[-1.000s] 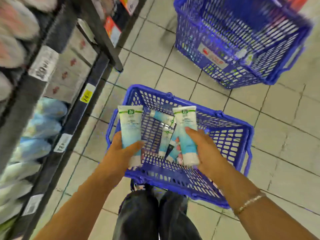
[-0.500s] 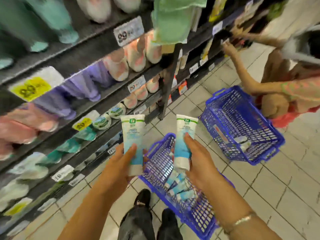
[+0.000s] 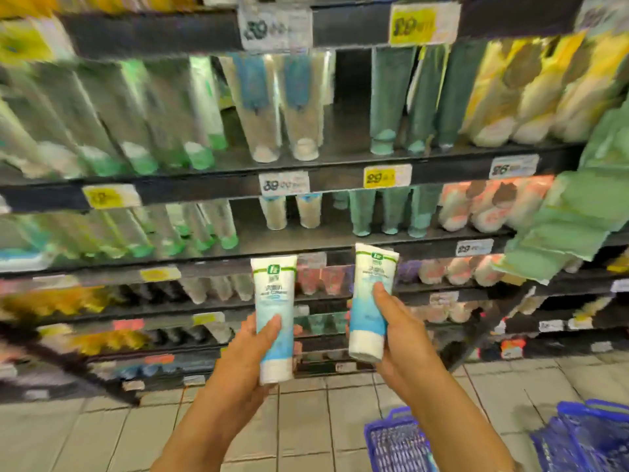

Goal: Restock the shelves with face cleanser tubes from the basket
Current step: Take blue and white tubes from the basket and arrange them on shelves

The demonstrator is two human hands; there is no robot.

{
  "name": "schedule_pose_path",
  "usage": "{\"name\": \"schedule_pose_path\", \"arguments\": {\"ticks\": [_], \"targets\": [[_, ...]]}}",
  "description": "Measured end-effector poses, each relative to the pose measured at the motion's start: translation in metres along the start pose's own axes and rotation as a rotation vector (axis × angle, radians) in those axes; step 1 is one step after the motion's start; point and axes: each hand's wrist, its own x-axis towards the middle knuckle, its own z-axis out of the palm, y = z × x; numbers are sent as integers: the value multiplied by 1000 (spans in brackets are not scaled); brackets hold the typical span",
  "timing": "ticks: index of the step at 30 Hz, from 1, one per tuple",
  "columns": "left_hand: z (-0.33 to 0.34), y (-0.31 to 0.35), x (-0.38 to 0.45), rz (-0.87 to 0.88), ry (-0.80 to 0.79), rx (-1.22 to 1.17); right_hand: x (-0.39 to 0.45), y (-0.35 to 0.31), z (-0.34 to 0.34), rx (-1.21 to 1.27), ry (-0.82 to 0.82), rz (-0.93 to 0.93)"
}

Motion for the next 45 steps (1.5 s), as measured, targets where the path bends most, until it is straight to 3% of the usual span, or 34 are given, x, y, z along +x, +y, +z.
{"name": "schedule_pose_path", "arguments": {"ticks": [9, 17, 23, 32, 40, 45], "targets": [[-104, 123, -72, 277, 97, -20, -36, 15, 162, -241, -359, 14], [-243, 233, -128, 549, 181, -41, -53, 62, 326, -292, -529, -59], [-320, 286, -141, 630, 189, -67, -52, 97, 422, -251, -605, -75], [-375, 350, -107, 705, 157, -91, -18, 110, 516, -292, -717, -59], [-402, 414, -64, 761, 254, -78, 24, 103, 621, -168, -869, 104], [-415, 449, -46, 826, 271, -104, 46, 101, 678, -170, -922, 76]]}}
